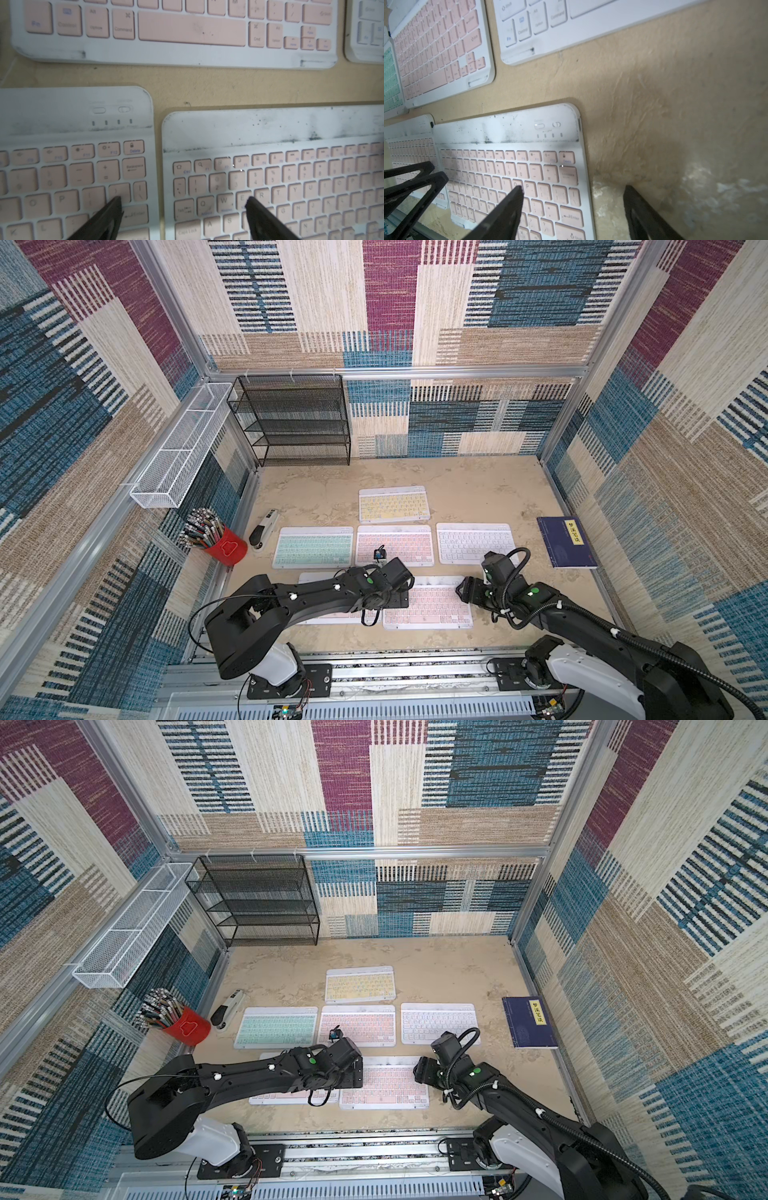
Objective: Stack the numeric keypads
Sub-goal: Pick up the numeric keypad from the center of the board.
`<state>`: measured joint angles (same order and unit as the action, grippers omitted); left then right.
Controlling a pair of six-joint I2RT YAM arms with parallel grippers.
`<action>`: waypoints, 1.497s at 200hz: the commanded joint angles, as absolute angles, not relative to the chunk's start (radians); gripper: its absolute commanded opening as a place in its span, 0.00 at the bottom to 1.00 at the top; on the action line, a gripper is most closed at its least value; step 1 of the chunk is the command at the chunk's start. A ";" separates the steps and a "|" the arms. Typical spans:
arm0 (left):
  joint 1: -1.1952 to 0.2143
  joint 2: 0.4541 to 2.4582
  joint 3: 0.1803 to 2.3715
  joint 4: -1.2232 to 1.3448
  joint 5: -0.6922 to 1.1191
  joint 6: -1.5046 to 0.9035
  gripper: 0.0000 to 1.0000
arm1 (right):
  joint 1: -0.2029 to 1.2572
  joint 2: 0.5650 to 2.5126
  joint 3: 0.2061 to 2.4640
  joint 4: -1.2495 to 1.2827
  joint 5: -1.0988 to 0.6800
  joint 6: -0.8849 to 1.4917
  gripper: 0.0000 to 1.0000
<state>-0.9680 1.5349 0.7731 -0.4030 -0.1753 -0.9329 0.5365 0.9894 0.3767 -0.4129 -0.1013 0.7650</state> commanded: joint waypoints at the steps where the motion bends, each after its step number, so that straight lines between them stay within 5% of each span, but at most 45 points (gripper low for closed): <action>1: -0.952 1.547 0.725 -0.600 -0.154 -0.968 0.96 | 0.537 0.998 0.374 -0.444 -0.084 0.770 0.78; 107: -0.978 1.420 0.892 -0.665 -0.193 -0.895 0.99 | 0.537 0.985 0.385 -0.467 -0.071 0.766 0.78; 225: -0.989 1.696 1.072 -0.606 -0.129 -0.828 0.99 | 0.538 0.920 0.387 -0.552 -0.115 0.808 0.77; 299: -0.991 1.691 1.014 -0.619 -0.110 -0.882 0.99 | 0.538 0.940 0.374 -0.498 -0.197 0.782 0.75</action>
<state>-0.9913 1.7100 1.0306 -0.6098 -0.1196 -0.8627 0.5373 0.9367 0.3840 -0.5232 -0.1509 0.7948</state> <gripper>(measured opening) 0.990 0.749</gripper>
